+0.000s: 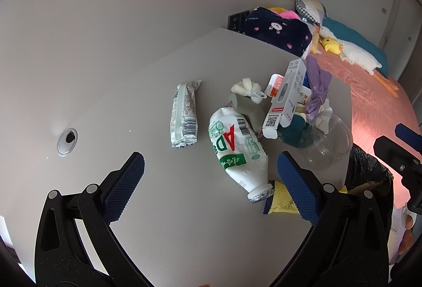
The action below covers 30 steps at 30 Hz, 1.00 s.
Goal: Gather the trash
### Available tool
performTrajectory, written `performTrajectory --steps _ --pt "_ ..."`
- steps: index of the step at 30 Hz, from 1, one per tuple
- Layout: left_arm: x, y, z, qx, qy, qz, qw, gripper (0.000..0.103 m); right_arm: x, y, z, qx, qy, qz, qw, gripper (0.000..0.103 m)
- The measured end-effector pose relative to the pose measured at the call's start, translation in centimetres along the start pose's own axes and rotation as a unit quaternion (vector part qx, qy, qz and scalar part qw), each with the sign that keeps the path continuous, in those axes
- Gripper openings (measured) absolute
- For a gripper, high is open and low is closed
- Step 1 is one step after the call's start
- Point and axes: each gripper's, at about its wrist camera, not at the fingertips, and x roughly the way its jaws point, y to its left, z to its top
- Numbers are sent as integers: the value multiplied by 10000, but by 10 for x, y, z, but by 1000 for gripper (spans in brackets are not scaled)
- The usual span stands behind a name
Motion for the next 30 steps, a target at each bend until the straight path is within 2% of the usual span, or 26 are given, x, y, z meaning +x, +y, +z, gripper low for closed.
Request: performTrajectory --steps 30 --pt "2 -5 -2 139 71 -41 9999 97 2 1 -4 -15 50 86 9999 101"
